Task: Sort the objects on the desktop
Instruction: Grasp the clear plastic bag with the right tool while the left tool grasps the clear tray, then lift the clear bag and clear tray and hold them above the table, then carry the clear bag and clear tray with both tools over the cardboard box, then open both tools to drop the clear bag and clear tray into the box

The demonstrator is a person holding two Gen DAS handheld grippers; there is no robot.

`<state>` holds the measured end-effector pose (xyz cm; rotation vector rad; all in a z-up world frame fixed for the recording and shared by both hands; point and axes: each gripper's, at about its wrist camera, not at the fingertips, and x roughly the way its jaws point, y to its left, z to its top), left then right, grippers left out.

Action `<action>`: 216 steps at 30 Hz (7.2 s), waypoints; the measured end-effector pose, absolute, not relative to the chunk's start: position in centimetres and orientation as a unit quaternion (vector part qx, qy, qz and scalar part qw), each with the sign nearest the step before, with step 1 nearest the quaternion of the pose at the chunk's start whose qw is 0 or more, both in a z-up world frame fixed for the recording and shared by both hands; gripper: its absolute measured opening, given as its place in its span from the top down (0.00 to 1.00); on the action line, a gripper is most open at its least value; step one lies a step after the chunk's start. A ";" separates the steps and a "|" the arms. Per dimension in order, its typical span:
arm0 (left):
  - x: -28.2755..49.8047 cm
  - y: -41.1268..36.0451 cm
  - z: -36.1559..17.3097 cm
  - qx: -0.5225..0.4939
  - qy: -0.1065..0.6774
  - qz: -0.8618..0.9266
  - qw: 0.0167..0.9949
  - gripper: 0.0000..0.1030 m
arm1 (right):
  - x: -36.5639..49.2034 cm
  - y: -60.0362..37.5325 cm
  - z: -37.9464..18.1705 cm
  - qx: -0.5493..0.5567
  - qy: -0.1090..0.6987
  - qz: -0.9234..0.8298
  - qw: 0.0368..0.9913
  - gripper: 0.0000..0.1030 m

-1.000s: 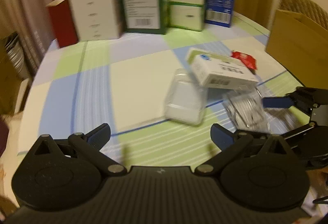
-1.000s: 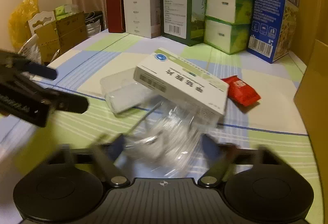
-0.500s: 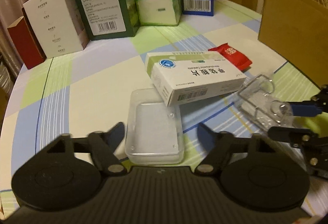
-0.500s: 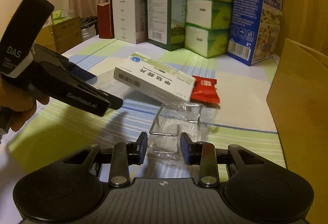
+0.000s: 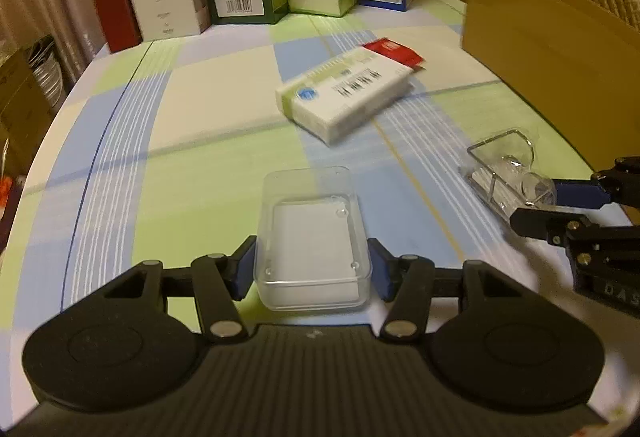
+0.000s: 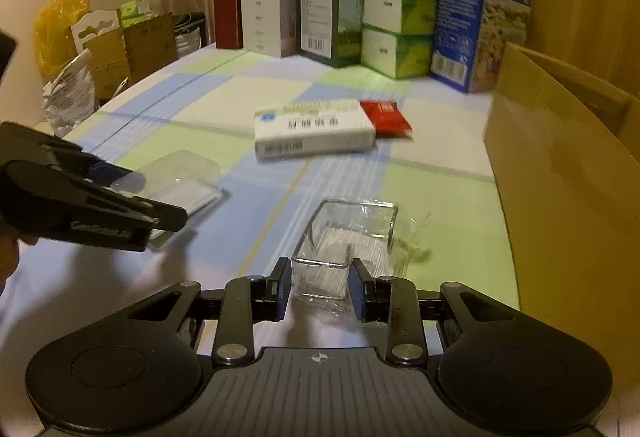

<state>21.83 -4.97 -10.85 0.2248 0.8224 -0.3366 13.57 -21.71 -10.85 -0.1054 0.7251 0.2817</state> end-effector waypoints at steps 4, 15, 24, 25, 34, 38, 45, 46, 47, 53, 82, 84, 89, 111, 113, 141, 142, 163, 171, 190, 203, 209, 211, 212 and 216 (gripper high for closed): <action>17.9 -4.8 -10.9 0.098 0.397 -0.153 0.900 0.50 | 10.1 -22.0 -10.7 -0.059 0.352 0.134 0.924 0.70; 16.1 -3.6 -11.1 0.067 0.385 -0.137 0.910 0.34 | 10.7 -21.5 -11.2 -0.060 0.337 0.103 0.934 0.14; 16.7 -3.7 -11.5 0.066 0.380 -0.145 0.911 0.32 | 13.1 -21.8 -13.4 -0.067 0.344 0.104 0.931 0.15; 16.7 -3.7 -11.6 0.066 0.380 -0.144 0.911 0.32 | 13.2 -21.9 -13.4 -0.063 0.345 0.103 0.931 0.16; 17.1 -4.1 -12.1 0.071 0.384 -0.149 0.909 0.32 | 12.9 -21.9 -13.0 -0.068 0.332 0.103 0.935 0.50; 17.0 -4.4 -12.2 0.070 0.382 -0.149 0.909 0.32 | 12.5 -21.9 -12.8 -0.066 0.330 0.101 0.936 0.52; 17.4 -4.5 -12.5 0.068 0.381 -0.143 0.911 0.33 | 11.8 -22.2 -12.6 -0.060 0.330 0.097 0.937 0.52; 17.5 -4.5 -12.5 0.067 0.381 -0.141 0.911 0.34 | 11.8 -22.2 -12.6 -0.058 0.330 0.096 0.937 0.52; 17.5 -4.5 -12.5 0.066 0.381 -0.141 0.911 0.35 | 11.8 -22.2 -12.6 -0.057 0.331 0.096 0.937 0.52; 17.7 -4.7 -12.3 0.069 0.380 -0.142 0.911 0.49 | 11.7 -22.1 -12.5 -0.056 0.332 0.096 0.937 0.52; 12.4 -5.8 -9.5 0.042 0.393 -0.129 0.909 0.50 | 6.9 -22.9 -9.1 -0.036 0.324 0.088 0.941 0.52; 12.0 -5.9 -9.2 0.041 0.392 -0.130 0.910 0.50 | 6.5 -22.9 -8.7 -0.035 0.322 0.088 0.942 0.52; 10.9 -6.0 -8.4 0.036 0.389 -0.129 0.912 0.50 | 5.5 -23.1 -7.7 -0.032 0.313 0.087 0.945 0.52; 8.2 -6.9 -6.4 0.030 0.384 -0.135 0.913 0.50 | 2.9 -24.1 -5.6 -0.022 0.303 0.080 0.949 0.52; 8.1 -7.1 -6.2 0.028 0.384 -0.136 0.913 0.50 | 2.7 -24.3 -5.3 -0.021 0.302 0.079 0.950 0.52; 6.3 -10.6 -3.6 0.017 0.374 -0.173 0.911 0.50 | 0.6 -28.2 -3.7 0.004 0.310 0.044 0.950 0.52; 6.3 -10.8 -3.5 0.017 0.373 -0.175 0.911 0.50 | 0.5 -28.4 -3.7 0.005 0.310 0.042 0.950 0.52; 6.6 -18.1 -0.2 0.027 0.345 -0.242 0.906 0.50 | -1.3 -35.6 0.6 0.006 0.278 -0.010 0.961 0.52; 8.1 -22.5 2.0 0.027 0.325 -0.276 0.904 0.50 | -0.5 -39.7 4.5 0.009 0.247 -0.029 0.969 0.52; 18.4 -32.5 2.8 0.024 0.314 -0.335 0.888 0.50 | 9.5 -48.2 5.1 0.071 0.245 -0.045 0.966 0.52; 19.9 -30.4 0.3 0.009 0.323 -0.312 0.894 0.30 | 12.0 -48.3 3.0 0.079 0.270 -0.031 0.959 0.52; 19.7 -27.7 0.5 -0.001 0.320 -0.294 0.901 0.29 | 13.0 -47.9 2.7 0.102 0.267 -0.021 0.958 0.19; 19.4 -26.9 0.8 0.001 0.315 -0.289 0.904 0.29 | 12.6 -47.6 3.1 0.098 0.258 -0.024 0.961 0.19; 19.2 -26.4 0.9 0.002 0.313 -0.286 0.906 0.29 | 12.4 -47.5 3.2 0.098 0.258 -0.026 0.961 0.19; 18.4 -24.7 1.2 0.001 0.310 -0.272 0.911 0.26 | 11.0 -47.0 3.9 0.097 0.252 -0.030 0.962 0.18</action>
